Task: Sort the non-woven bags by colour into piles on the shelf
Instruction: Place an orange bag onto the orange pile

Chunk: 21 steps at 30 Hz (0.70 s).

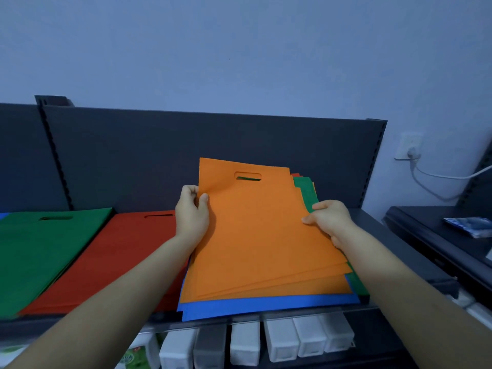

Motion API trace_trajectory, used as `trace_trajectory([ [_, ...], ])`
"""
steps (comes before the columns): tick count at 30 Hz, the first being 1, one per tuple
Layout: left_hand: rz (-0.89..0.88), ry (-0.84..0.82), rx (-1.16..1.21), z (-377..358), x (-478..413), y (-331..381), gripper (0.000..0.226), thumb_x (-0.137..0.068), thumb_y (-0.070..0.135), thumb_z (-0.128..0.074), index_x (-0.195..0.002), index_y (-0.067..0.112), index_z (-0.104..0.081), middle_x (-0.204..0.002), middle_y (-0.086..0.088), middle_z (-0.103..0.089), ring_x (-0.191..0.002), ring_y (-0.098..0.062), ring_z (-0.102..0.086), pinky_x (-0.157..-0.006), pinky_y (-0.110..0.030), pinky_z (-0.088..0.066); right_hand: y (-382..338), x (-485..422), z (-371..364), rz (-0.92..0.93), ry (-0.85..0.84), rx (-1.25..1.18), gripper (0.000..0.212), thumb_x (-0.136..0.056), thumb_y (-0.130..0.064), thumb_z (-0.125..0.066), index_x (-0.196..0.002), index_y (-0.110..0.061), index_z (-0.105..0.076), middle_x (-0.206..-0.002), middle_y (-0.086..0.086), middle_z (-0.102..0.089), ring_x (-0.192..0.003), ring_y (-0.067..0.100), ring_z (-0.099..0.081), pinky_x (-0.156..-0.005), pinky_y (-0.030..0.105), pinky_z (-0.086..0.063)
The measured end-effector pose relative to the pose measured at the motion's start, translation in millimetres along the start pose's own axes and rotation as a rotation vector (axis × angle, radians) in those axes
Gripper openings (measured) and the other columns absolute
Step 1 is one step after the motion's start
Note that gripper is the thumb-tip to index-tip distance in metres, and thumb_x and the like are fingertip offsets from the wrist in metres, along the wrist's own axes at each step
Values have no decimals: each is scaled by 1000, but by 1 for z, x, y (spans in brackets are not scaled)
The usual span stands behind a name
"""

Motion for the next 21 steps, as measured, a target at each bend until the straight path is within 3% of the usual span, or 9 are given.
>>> trace_trajectory([
  [7,65,22,13,-2,4,9,7,-99,14,-50,-106,14,-48,-91,17,-50,-80,7,-49,-63,-3,-35,-6,-1,3,-22,-20,-243,48,-73,-1,-78,-118,-13,-64,-118,11,-62,-105,29,-60,-94,49,-50],
  [9,105,16,44,-1,4,9,11,-98,19,-53,-108,15,-49,-98,12,-54,-87,1,-51,-72,-7,-37,-6,-1,4,-22,-25,-241,48,-73,-2,-78,-117,-14,-64,-118,10,-62,-105,28,-60,-94,49,-50],
  [11,144,-17,70,-1,5,8,19,-96,25,-57,-110,15,-49,-107,5,-56,-97,-9,-54,-80,-21,-41,-8,1,5,-11,-36,-226,46,-75,-3,-77,-118,-13,-63,-117,10,-61,-104,27,-59,-93,46,-50],
  [16,286,-173,150,1,7,13,43,-93,40,-60,-124,16,-43,-113,4,-55,-101,-17,-56,-83,-34,-46,-14,6,2,76,-55,-79,50,-81,-12,-73,-127,-15,-55,-126,6,-54,-105,23,-54,-87,38,-47],
  [21,306,-239,231,11,8,18,46,-88,31,-68,-124,22,-41,-120,4,-57,-106,-17,-60,-93,-42,-50,-17,9,-2,-4,-208,-34,60,-84,-3,-68,-138,-14,-44,-128,13,-53,-110,30,-54,-95,48,-47],
])
Point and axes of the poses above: each hand's wrist, its own x-axis away from the middle knuckle, its own z-axis out of the back of the hand, y = z × x, the point moved 1 cm from there along -x, towards the middle knuckle
